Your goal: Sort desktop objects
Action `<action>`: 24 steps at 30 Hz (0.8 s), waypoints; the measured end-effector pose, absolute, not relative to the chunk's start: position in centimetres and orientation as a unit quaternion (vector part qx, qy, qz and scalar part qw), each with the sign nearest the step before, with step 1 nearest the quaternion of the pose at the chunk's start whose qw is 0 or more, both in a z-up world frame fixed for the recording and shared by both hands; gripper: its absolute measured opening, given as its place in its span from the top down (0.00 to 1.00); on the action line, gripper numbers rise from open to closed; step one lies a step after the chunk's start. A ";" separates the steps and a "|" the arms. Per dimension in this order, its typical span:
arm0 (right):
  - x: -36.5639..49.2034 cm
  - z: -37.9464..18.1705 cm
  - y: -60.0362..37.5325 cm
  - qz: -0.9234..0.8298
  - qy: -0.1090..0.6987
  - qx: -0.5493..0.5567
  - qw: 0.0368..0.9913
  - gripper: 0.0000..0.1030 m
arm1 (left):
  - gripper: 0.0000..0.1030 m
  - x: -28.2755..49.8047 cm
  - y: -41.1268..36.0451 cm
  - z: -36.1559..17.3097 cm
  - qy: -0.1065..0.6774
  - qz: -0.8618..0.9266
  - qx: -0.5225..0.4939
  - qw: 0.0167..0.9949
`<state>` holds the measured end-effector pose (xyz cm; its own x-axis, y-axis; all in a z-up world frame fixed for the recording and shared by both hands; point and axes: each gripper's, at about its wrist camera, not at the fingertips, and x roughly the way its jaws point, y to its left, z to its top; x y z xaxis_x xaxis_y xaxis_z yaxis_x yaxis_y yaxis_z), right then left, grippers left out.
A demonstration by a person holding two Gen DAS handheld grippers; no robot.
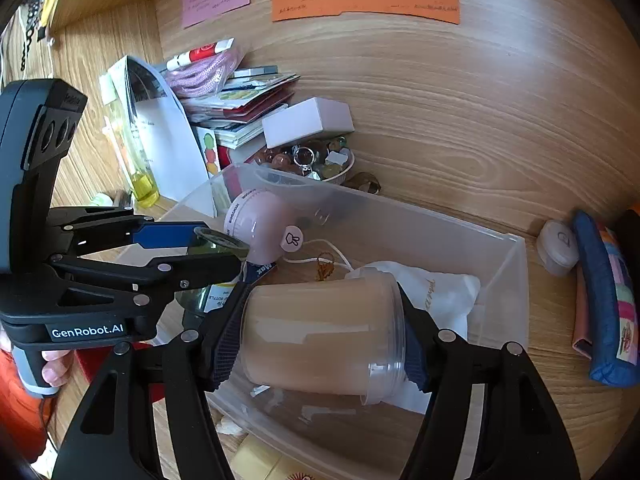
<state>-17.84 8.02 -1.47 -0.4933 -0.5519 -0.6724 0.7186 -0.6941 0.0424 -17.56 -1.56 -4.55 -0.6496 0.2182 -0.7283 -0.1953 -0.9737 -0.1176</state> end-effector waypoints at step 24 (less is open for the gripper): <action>-17.1 0.3 9.1 -0.866 0.109 0.329 0.361 0.23 | 0.31 -15.8 -3.5 -1.5 -0.045 0.923 -0.369 0.097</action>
<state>-17.15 9.13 0.29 -0.5235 -0.5527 -0.6484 0.6961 -0.7163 0.0485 -15.80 -3.54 -1.47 -0.7083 0.2128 -0.6731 -0.1458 -0.9770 -0.1555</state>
